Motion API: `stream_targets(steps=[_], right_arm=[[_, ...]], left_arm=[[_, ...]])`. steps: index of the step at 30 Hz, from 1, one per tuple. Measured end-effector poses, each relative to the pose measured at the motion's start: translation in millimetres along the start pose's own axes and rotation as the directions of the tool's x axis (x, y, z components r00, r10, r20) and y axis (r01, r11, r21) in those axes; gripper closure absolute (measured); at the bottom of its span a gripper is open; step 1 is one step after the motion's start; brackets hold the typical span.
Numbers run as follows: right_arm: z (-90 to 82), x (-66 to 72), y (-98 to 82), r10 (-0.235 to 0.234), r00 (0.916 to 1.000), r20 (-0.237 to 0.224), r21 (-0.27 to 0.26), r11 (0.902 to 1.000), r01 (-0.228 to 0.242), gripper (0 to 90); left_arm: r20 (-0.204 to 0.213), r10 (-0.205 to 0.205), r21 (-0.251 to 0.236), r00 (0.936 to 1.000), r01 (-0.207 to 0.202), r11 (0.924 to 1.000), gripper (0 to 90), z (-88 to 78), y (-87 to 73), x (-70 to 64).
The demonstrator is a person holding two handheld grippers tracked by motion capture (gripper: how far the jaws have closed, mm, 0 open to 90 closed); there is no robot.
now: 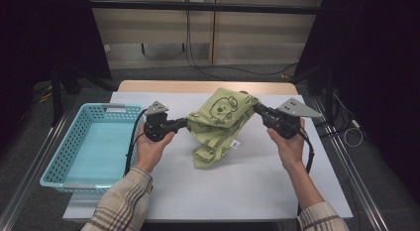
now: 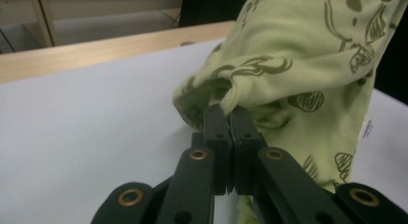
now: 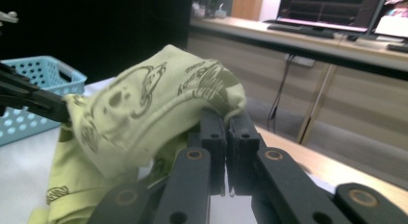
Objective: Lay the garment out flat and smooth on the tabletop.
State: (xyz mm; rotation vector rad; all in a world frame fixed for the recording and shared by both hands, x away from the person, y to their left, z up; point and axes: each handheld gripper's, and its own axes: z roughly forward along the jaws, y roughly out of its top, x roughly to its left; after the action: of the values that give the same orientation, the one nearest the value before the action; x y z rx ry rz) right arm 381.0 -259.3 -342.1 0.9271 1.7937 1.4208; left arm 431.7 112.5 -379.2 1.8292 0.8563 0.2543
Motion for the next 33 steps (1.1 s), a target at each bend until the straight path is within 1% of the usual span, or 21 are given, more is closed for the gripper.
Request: stream_targets(steps=[3, 5, 6, 7, 10, 11, 12, 14, 15, 17, 21, 22, 23, 24, 26, 27, 28, 29, 30, 31, 33], right_arm=[[-10.0, -5.9, 6.1, 0.007, 0.9998, 0.019, -0.019, 0.9998, -0.007, 87.2], [-16.4, -10.0, 12.0, -0.004, 0.9992, 0.039, -0.029, 0.9996, 0.006, 87.2], [-19.6, -11.0, 16.4, 0.002, 0.9993, 0.038, -0.044, 0.9990, 0.000, 87.2], [-22.1, -12.0, 19.7, -0.004, 0.9992, 0.040, -0.048, 0.9988, 0.006, 87.2], [-27.5, -13.2, 31.5, -0.016, 0.9988, 0.046, -0.078, 0.9967, 0.020, 87.2], [-28.7, -13.0, 33.7, -0.013, 0.9991, 0.039, -0.088, 0.9960, 0.016, 87.2], [-28.4, -12.7, 33.6, -0.009, 0.9993, 0.035, -0.089, 0.9959, 0.012, 87.2], [-23.9, -9.3, 26.9, -0.016, 0.9995, 0.028, -0.059, 0.9981, 0.017, 87.2], [-21.7, -7.0, 22.9, -0.002, 0.9998, 0.020, -0.050, 0.9988, 0.003, 87.2], [-13.8, -2.9, 8.4, -0.016, 0.9999, 0.001, 0.013, 0.9998, 0.016, 87.2], [0.4, 7.5, -13.2, -0.028, 0.9986, -0.045, 0.102, 0.9942, 0.033, 87.2], [4.1, 10.3, -17.6, -0.032, 0.9977, -0.059, 0.120, 0.9920, 0.039, 87.2], [6.4, 13.0, -20.4, -0.030, 0.9974, -0.066, 0.139, 0.9895, 0.039, 87.2], [11.0, 16.8, -24.1, -0.030, 0.9964, -0.080, 0.155, 0.9870, 0.043, 87.2], [17.8, 21.5, -27.7, -0.036, 0.9945, -0.098, 0.173, 0.9835, 0.052, 87.2], [20.2, 23.1, -28.5, -0.033, 0.9940, -0.104, 0.177, 0.9829, 0.051, 87.2], [23.2, 25.2, -29.3, -0.030, 0.9937, -0.108, 0.183, 0.9819, 0.049, 87.2], [26.3, 27.1, -30.1, -0.034, 0.9929, -0.115, 0.189, 0.9804, 0.055, 87.1], [29.0, 29.3, -30.8, -0.036, 0.9920, -0.121, 0.197, 0.9785, 0.060, 87.1], [32.3, 32.0, -31.8, -0.038, 0.9911, -0.127, 0.201, 0.9775, 0.064, 87.1], [36.7, 35.8, -32.2, -0.036, 0.9902, -0.135, 0.203, 0.9771, 0.063, 87.0]], left_arm=[[0.017, 0.005, -0.029, 0.9998, -0.004, 0.9996, 88.4, -7.5, 7.1, -2.9], [0.025, 0.007, -0.063, 0.9997, -0.006, 0.9980, 88.5, -13.3, 12.9, -8.1], [0.040, 0.010, -0.068, 0.9991, -0.007, 0.9976, 88.5, -15.2, 15.1, -9.1], [0.082, 0.004, -0.088, 0.9966, 0.003, 0.9961, 88.4, -17.9, 17.8, -9.9], [0.073, 0.020, -0.134, 0.9971, -0.010, 0.9909, 88.4, -25.2, 25.2, -16.0], [0.048, 0.025, -0.115, 0.9985, -0.020, 0.9931, 88.3, -27.4, 26.3, -17.1], [0.046, 0.026, -0.099, 0.9986, -0.021, 0.9949, 88.2, -26.7, 25.7, -16.3], [0.028, 0.030, -0.069, 0.9992, -0.028, 0.9973, 87.9, -22.7, 21.5, -13.0], [0.022, 0.026, -0.066, 0.9994, -0.025, 0.9975, 87.8, -19.3, 17.6, -9.7], [0.004, 0.013, -0.023, 0.9999, -0.013, 0.9997, 87.5, -10.7, 8.1, -1.0], [-0.055, -0.031, 0.037, 0.9980, 0.033, 0.9988, 84.8, 2.9, -11.7, 15.2], [-0.056, 0.001, 0.072, 0.9984, 0.004, 0.9974, 82.8, 2.6, -13.5, 19.2], [-0.076, -0.030, 0.054, 0.9967, 0.034, 0.9980, 80.0, 4.5, -15.8, 17.7], [-0.081, -0.030, 0.048, 0.9963, 0.034, 0.9983, 75.6, 4.2, -16.2, 17.1], [-0.084, 0.026, 0.066, 0.9961, -0.020, 0.9976, 66.1, -0.3, -13.4, 16.2], [-0.090, -0.007, 0.016, 0.9959, 0.008, 0.9998, 62.2, 0.4, -12.5, 10.3], [-0.076, 0.049, 0.039, 0.9959, -0.046, 0.9982, 62.1, -3.3, -10.6, 9.6], [-0.065, 0.025, -0.004, 0.9976, -0.025, 0.9997, 62.0, -2.4, -10.3, 3.1], [-0.050, 0.077, 0.021, 0.9958, -0.076, 0.9969, 62.0, -3.0, -9.7, -1.7], [-0.032, 0.075, 0.013, 0.9966, -0.075, 0.9971, 62.7, -0.9, -10.8, -7.0], [0.010, 0.119, 0.018, 0.9928, -0.120, 0.9927, 68.5, 3.5, -13.2, -19.1]])
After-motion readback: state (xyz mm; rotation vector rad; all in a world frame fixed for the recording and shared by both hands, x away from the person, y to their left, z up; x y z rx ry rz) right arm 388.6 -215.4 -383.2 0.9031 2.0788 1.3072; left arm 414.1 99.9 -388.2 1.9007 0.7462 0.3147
